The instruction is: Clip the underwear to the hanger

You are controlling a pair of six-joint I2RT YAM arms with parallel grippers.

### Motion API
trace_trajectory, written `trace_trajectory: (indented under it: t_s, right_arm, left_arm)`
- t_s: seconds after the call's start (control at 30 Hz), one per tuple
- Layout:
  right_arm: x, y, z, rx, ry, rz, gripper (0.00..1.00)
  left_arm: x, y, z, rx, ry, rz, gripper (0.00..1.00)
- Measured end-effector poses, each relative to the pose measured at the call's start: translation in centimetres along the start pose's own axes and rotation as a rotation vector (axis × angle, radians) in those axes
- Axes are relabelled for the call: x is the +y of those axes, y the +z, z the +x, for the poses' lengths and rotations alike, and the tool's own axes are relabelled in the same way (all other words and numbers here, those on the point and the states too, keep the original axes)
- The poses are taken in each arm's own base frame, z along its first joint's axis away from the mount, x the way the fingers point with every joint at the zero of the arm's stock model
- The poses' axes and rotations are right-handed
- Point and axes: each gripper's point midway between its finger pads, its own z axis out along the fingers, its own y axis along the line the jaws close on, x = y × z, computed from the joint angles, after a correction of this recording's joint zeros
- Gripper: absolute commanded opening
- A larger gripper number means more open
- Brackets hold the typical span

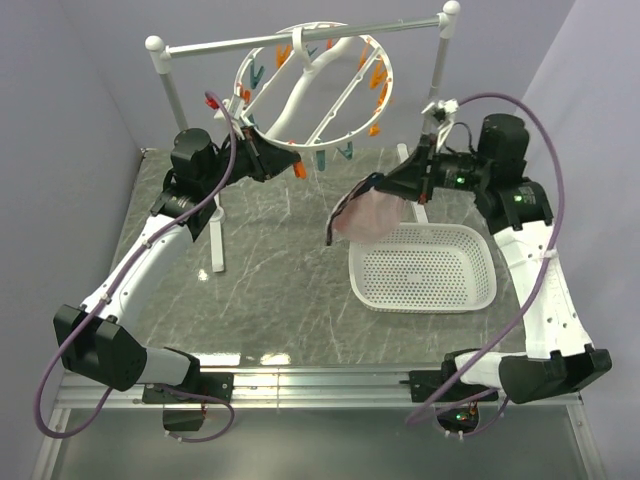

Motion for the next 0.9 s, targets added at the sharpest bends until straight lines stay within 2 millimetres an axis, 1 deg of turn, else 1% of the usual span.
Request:
trace_trajectory:
  t_s: [0.07,0.13,0.2,0.37,0.53,0.63,0.77,0.9]
  right_arm:
    - [1.5,1.4,0.6,0.015,0.006,-0.056,0.0]
    - [1.9,2.8,1.5,0.038,0.031,-0.086,0.0]
    - [1.6,4.4,2.4,0.064,0.063,-0.103,0.0]
    - [0.0,8.2,4.2,0.116,0.118,-0.104,0.0]
    - [-0.5,10.5,5.3,0.141,0.121,-0.109,0.0]
    - [-0.7,11.6,5.8,0.147,0.114,-0.108,0.0]
    - [-0.8,12.6,5.9,0.144,0.092,-0.104,0.0]
    - [-1.2,13.1,5.8,0.132,0.08,-0.085,0.0]
  left_arm:
    - [0.0,0.0,0.0,0.001,0.0,0.005,0.0]
    - [-0.1,0.0,-0.1,-0.004,0.006,0.016,0.0]
    - [-0.2,-0.1,-0.1,-0.009,0.013,0.028,0.0]
    - [-0.5,-0.2,0.0,-0.007,0.023,0.068,0.0]
    - [-1.3,-0.2,-0.1,-0.008,0.041,0.114,0.0]
    - [-1.6,-0.3,-0.1,-0.01,0.048,0.135,0.0]
    - [-1.8,-0.4,-0.1,-0.005,0.048,0.147,0.0]
    - [-2.1,-0.5,-0.1,-0.01,0.054,0.172,0.0]
